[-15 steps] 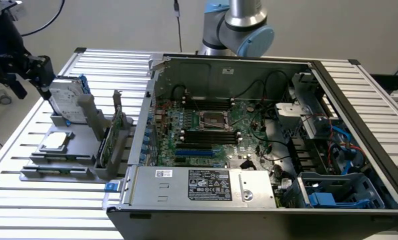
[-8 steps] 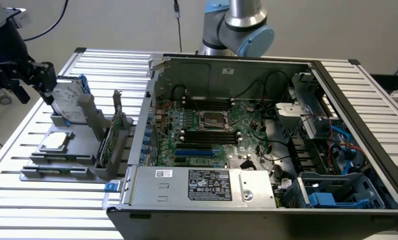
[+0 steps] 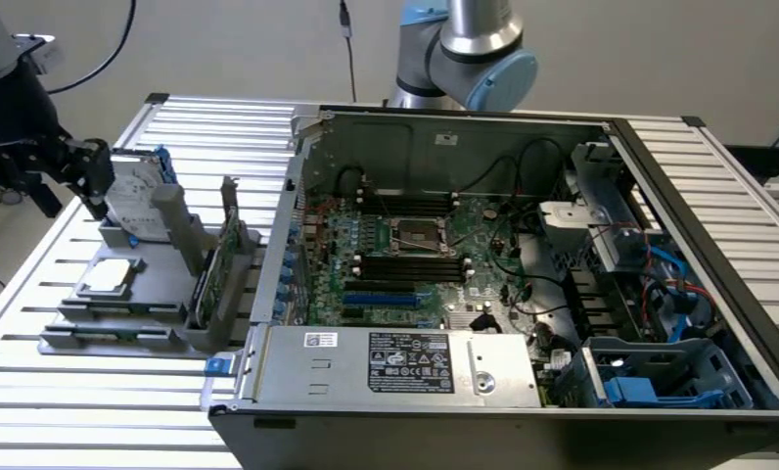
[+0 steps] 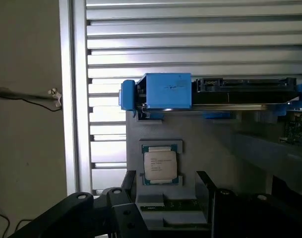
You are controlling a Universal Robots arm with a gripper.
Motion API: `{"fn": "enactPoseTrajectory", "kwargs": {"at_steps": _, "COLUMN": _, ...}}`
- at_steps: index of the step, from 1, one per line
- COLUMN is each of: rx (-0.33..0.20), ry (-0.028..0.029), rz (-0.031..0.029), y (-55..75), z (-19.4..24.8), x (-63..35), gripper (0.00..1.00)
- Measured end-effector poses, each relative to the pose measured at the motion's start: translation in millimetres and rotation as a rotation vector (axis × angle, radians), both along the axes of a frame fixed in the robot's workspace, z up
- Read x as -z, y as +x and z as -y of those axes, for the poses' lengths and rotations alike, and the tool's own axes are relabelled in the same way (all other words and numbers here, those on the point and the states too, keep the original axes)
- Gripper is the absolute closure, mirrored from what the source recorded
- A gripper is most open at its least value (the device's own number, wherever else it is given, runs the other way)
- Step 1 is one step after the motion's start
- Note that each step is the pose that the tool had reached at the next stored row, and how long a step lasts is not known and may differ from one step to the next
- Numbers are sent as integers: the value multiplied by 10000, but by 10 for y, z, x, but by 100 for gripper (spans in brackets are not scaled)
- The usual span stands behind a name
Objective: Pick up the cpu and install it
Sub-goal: 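Pick up the cpu and move it towards the insertion slot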
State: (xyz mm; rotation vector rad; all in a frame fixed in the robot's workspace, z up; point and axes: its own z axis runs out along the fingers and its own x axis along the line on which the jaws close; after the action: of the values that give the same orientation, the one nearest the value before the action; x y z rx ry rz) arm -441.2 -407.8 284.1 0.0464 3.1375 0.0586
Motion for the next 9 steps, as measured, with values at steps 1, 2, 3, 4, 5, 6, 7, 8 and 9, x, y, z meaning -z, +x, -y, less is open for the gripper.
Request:
{"fn": "enactPoseTrajectory", "kwargs": {"at_steps": 1, "rx": -2, "ry": 0, "rz": -1, "y": 1, "z": 14, "x": 18, "gripper": 40}}
{"fn": "enactPoseTrajectory", "kwargs": {"at_steps": 2, "rx": -4, "ry": 0, "rz": 0, "y": 1, "z": 31, "x": 37, "gripper": 40}}
{"fn": "enactPoseTrajectory", "kwargs": {"at_steps": 3, "rx": -6, "ry": 0, "rz": -1, "y": 2, "z": 45, "x": 55, "gripper": 40}}
{"fn": "enactPoseTrajectory", "kwargs": {"at_steps": 4, "rx": -9, "ry": 0, "rz": 0, "y": 3, "z": 61, "x": 74, "gripper": 40}}
{"fn": "enactPoseTrajectory", "kwargs": {"at_steps": 5, "rx": -11, "ry": -1, "rz": -2, "y": 4, "z": 76, "x": 91, "gripper": 40}}
{"fn": "enactPoseTrajectory", "kwargs": {"at_steps": 6, "rx": -14, "ry": 0, "rz": 0, "y": 5, "z": 90, "x": 109, "gripper": 40}}
{"fn": "enactPoseTrajectory", "kwargs": {"at_steps": 7, "rx": -16, "ry": 0, "rz": -1, "y": 6, "z": 106, "x": 128, "gripper": 40}}
{"fn": "enactPoseTrajectory", "kwargs": {"at_steps": 8, "rx": -19, "ry": 0, "rz": 0, "y": 7, "z": 120, "x": 146, "gripper": 40}}
{"fn": "enactPoseTrajectory", "kwargs": {"at_steps": 9, "rx": -21, "ry": 0, "rz": 0, "y": 8, "z": 134, "x": 165, "gripper": 40}}
